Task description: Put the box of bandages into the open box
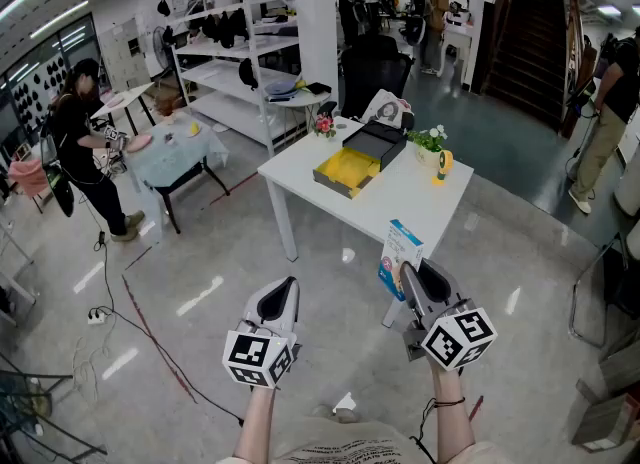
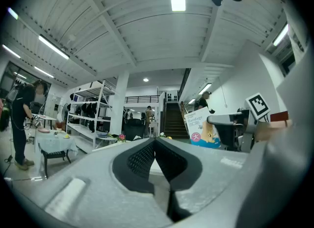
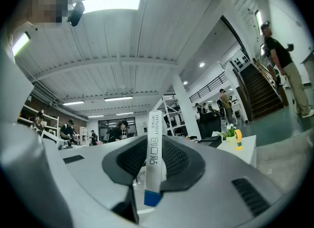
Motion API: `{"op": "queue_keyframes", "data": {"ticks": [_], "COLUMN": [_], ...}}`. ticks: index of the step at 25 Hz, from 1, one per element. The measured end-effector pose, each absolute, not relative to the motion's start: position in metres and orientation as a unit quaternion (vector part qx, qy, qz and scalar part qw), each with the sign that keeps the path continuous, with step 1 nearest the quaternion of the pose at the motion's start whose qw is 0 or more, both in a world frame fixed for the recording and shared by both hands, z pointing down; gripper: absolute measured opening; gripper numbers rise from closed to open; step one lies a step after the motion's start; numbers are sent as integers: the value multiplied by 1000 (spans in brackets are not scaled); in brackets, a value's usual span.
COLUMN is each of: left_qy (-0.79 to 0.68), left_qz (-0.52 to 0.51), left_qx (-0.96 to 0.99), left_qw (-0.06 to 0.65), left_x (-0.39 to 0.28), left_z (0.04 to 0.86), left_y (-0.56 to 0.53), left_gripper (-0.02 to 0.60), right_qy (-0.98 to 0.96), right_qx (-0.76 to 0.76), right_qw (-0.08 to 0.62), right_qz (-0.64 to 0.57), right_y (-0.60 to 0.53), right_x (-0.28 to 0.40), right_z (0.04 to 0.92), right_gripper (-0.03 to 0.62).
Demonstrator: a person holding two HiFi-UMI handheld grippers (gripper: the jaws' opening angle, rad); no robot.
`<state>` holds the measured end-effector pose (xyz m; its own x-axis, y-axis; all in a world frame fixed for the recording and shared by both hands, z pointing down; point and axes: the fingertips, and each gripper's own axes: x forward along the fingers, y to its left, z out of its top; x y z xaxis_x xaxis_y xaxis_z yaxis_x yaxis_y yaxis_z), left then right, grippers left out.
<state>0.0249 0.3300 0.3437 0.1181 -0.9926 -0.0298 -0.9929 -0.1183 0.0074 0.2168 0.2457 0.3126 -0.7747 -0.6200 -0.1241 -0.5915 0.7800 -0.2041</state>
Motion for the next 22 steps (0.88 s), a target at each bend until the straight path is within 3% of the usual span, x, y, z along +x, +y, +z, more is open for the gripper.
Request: {"op": "queue_keyframes", "data": {"ticks": [22], "left_qy": [684], "left_qz": [-2], "left_qx": [-729], "left_qw": [-3], "left_x": [36], "left_z": [366], "left_y": [311], "left_gripper": [21], "right_qy": [931], "right_qx": [-332], "right_qw": [107], "right_qz": [-110], "right_y": [205], "right_x": [239], "right_z": [337], "right_gripper": [92]}}
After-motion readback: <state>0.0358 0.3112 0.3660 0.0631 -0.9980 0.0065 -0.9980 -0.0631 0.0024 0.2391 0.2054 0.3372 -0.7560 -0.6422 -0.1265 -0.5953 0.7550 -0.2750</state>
